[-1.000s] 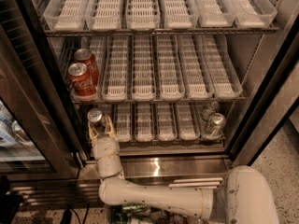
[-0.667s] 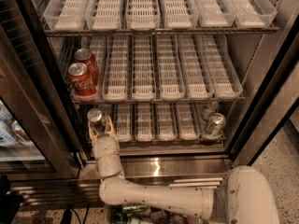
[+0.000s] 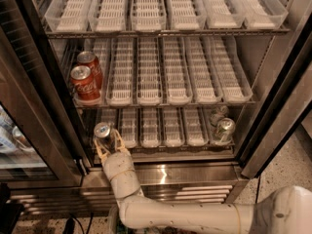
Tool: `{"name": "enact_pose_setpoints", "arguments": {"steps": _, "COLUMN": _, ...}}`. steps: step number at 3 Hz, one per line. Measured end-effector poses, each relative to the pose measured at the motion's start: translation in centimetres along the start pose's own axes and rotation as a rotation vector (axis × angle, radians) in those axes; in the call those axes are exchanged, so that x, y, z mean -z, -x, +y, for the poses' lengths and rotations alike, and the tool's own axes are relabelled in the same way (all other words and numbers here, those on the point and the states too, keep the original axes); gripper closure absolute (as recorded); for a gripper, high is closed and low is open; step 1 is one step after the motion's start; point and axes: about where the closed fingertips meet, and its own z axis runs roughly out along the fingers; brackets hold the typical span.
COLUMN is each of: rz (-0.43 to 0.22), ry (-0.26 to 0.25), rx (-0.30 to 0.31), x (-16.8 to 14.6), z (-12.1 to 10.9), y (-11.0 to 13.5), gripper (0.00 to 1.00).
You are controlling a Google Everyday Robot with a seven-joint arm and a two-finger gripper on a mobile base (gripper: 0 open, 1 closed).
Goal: Pick redbull can from bottom shelf of fridge
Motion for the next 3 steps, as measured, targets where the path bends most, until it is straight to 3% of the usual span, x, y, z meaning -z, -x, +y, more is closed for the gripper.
{"name": "enact_pose_setpoints", "arguments": {"steps": 1, "rz": 0.069, "ry": 0.085, "rx": -0.022, "x": 3.5, "z": -0.4, "y": 1.3, "gripper": 1.00}}
{"name": "enact_pose_setpoints", "arguments": {"steps": 3, "rz": 0.191, "ry": 0.178, "rx": -0.033, "x": 7.2, "z": -3.7, "y": 3.9, "gripper": 1.00}}
